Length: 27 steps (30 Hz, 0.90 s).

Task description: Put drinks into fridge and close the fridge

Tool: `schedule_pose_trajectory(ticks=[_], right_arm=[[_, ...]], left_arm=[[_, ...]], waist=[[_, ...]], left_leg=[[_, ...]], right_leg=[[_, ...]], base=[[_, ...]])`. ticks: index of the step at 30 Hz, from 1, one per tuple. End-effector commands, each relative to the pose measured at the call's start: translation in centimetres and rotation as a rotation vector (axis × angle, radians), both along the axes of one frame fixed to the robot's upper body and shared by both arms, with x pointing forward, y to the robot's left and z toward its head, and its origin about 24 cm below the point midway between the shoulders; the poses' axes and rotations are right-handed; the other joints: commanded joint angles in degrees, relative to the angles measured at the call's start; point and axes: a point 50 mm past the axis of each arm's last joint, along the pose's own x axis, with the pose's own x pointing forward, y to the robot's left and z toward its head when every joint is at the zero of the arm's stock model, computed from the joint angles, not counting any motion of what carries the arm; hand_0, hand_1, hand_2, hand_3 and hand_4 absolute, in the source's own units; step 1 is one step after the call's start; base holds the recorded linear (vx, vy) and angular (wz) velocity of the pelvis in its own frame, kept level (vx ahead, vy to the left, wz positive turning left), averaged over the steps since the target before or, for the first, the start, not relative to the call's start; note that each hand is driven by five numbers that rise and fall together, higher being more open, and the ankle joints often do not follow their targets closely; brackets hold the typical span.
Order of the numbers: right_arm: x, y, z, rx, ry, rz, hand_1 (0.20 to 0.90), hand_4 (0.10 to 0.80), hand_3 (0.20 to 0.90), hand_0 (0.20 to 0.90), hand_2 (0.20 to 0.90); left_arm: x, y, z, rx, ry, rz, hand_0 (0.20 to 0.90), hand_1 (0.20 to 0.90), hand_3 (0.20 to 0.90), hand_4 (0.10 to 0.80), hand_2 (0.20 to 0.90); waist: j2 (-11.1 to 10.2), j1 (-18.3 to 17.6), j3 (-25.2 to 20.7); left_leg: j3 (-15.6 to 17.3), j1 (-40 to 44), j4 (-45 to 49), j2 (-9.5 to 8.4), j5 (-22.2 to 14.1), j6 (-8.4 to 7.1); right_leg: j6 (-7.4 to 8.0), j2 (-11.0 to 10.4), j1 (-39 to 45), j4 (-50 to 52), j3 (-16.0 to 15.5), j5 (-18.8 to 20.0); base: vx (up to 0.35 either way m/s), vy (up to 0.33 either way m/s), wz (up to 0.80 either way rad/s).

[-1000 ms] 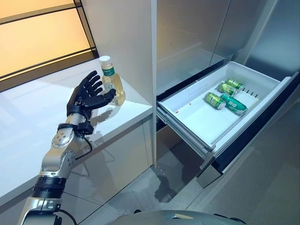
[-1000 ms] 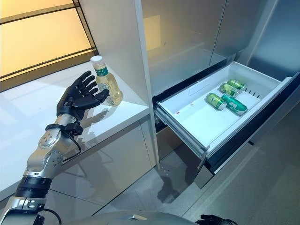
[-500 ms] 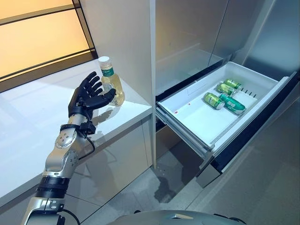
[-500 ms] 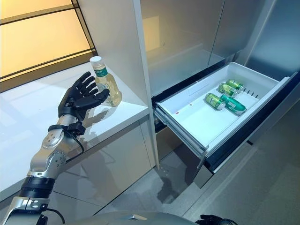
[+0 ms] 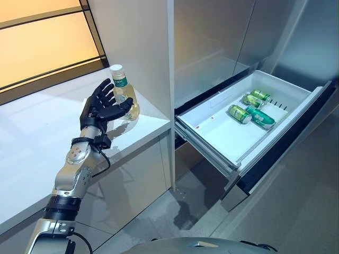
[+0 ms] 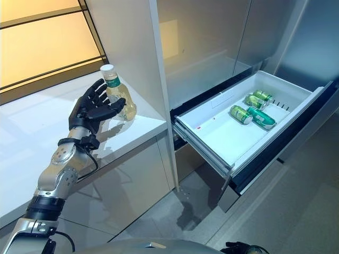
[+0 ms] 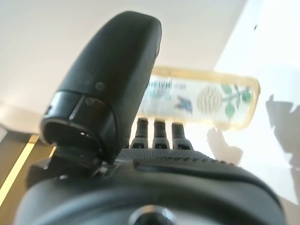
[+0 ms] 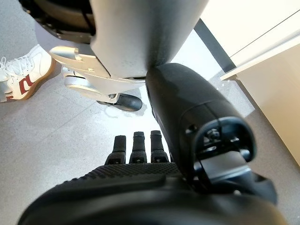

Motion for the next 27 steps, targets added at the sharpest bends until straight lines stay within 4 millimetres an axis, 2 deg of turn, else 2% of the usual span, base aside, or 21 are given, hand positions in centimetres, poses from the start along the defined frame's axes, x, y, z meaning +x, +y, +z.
schedule_pose_trajectory(ticks=[1, 27], right_arm=[[1.1, 1.4, -0.1, 0.061, -0.022, 0.015, 0.9, 0.8, 0.9, 0.9, 0.9], [1.5, 1.6, -0.1, 0.068, -0.023, 0.031, 0.9, 0.8, 0.9, 0.9, 0.9]], left_arm=[[1.9, -1.7, 8.1, 0.03, -0.348, -0.075, 0.9, 0.9, 0.9, 0.8, 0.9], [3.4, -2.8, 7.6, 0.043, -0.303, -0.055, 0.9, 0.9, 0.9, 0.8, 0.9]], waist=[[0.1, 0.06, -1.54], [0.22, -1.17, -1.84]], left_leg=[[0.12, 1.1, 0.26, -3.9, -5.75, 4.02], [0.83, 1.37, 0.23, -3.83, -5.79, 4.08]], right_leg=[[3.24, 0.3, -5.17, 2.05, 3.14, 3.44], [3.32, 0.35, -5.39, 2.28, 3.92, 3.59]], base=[[-0.034, -0.008, -0.05], [0.002, -0.001, 0.0]])
